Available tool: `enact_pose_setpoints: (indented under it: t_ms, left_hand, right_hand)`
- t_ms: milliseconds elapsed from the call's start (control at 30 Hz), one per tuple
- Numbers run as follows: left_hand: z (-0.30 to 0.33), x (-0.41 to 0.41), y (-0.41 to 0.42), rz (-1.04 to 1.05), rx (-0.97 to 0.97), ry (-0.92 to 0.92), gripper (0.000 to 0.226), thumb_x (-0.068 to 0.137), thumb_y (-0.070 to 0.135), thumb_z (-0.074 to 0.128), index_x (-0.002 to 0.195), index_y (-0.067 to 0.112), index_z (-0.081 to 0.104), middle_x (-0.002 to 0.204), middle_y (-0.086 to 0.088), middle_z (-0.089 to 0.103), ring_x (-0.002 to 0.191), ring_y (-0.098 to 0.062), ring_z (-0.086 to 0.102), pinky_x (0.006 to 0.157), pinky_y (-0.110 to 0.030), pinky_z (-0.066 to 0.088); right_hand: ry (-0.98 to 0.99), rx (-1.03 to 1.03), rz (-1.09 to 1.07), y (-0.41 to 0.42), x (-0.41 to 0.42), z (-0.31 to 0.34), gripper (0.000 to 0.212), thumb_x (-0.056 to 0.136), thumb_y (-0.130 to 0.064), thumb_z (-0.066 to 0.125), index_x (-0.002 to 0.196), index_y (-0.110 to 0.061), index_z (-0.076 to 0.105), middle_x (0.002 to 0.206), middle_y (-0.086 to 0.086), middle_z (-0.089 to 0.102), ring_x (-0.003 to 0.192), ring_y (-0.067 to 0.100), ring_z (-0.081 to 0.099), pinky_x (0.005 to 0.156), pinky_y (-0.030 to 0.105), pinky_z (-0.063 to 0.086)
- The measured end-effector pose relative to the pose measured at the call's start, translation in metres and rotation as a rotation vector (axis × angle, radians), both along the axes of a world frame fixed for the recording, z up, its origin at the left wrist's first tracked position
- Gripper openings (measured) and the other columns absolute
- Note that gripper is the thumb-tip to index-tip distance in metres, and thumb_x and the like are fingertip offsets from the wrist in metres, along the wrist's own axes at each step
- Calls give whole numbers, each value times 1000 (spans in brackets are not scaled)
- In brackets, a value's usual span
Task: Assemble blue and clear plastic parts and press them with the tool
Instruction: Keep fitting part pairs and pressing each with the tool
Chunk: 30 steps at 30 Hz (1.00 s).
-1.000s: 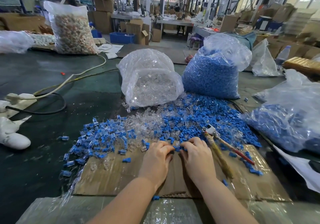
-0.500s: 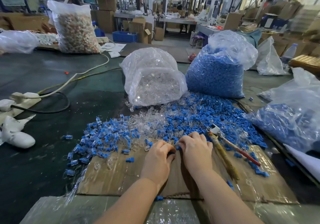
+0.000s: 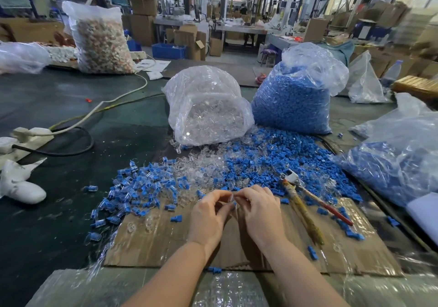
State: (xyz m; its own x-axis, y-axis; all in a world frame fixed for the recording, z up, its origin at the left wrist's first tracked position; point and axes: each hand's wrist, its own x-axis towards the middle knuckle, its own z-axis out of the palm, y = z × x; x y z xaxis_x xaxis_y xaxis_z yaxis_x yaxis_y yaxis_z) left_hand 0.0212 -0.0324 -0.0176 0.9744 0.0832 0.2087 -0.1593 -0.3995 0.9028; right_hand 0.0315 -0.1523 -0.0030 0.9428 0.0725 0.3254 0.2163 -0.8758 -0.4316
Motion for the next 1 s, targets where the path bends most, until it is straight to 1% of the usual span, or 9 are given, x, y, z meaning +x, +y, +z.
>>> enact_pose_setpoints:
  t_ms: [100, 200, 367, 500, 733, 800, 867, 933, 1000]
  left_hand:
    - [0, 0, 0, -2, -36, 14, 15, 86, 14, 64, 97, 25, 62, 86, 15, 64, 81, 9, 59, 72, -4, 45]
    - [-2, 1, 0, 10, -73, 26, 14, 84, 14, 66, 93, 22, 60, 86, 12, 66, 81, 8, 60, 77, -10, 49]
    - [-4, 2, -1, 62, -63, 35, 16, 80, 13, 69, 88, 22, 58, 83, 10, 65, 79, 4, 62, 74, -12, 51]
    - [-2, 0, -2, 79, -15, 33, 27, 78, 8, 71, 80, 30, 55, 80, 10, 64, 75, 2, 61, 66, -6, 47]
    - [-2, -1, -3, 71, 112, -8, 30, 78, 3, 70, 76, 29, 55, 81, 10, 61, 76, 3, 58, 67, -2, 43]
    - [-2, -1, -3, 61, 134, -20, 26, 78, 2, 69, 78, 26, 57, 81, 10, 60, 76, 3, 57, 68, -2, 44]
    - [-2, -1, -4, 48, 145, -32, 24, 78, 2, 69, 80, 24, 60, 82, 10, 61, 77, 3, 58, 71, -5, 46]
    - [-2, -1, -4, 33, 163, -47, 20, 78, 2, 70, 82, 21, 63, 84, 10, 61, 78, 2, 58, 74, -7, 47]
    - [-2, -1, -4, 24, 199, -72, 14, 79, 5, 70, 85, 18, 66, 85, 11, 58, 76, 3, 56, 73, -3, 45]
  right_hand:
    - [12, 17, 18, 0, 1, 1, 17, 94, -28, 52, 102, -27, 67, 98, -11, 62, 99, 14, 48, 86, 33, 33]
    - [9, 18, 13, 1, 1, 0, 19, 94, -27, 52, 107, -29, 66, 100, -11, 62, 102, 14, 49, 86, 32, 31]
    - [34, -148, -3, 3, -1, -7, 26, 97, -31, 42, 117, -35, 58, 111, -13, 56, 108, 13, 43, 91, 32, 27]
    - [41, -278, 11, 4, -2, -11, 26, 97, -30, 39, 113, -36, 59, 114, -12, 52, 108, 15, 40, 90, 35, 25]
    - [-59, -196, -33, -4, -7, -12, 19, 96, -31, 42, 101, -32, 61, 103, -13, 56, 102, 12, 47, 86, 32, 24]
    - [-79, -181, -36, -5, -11, -12, 15, 95, -27, 48, 97, -30, 63, 100, -11, 57, 99, 14, 50, 86, 33, 28]
    - [-118, -162, -45, -5, -15, -11, 8, 84, -15, 65, 83, -23, 64, 88, -6, 60, 87, 19, 57, 78, 36, 38]
    - [-181, -133, -57, -4, -17, -12, 20, 71, -7, 78, 73, -20, 63, 78, -5, 61, 75, 20, 60, 68, 36, 44]
    - [-233, -108, -53, -5, -18, -12, 24, 65, -6, 81, 73, -20, 63, 76, -5, 62, 73, 20, 60, 65, 35, 45]
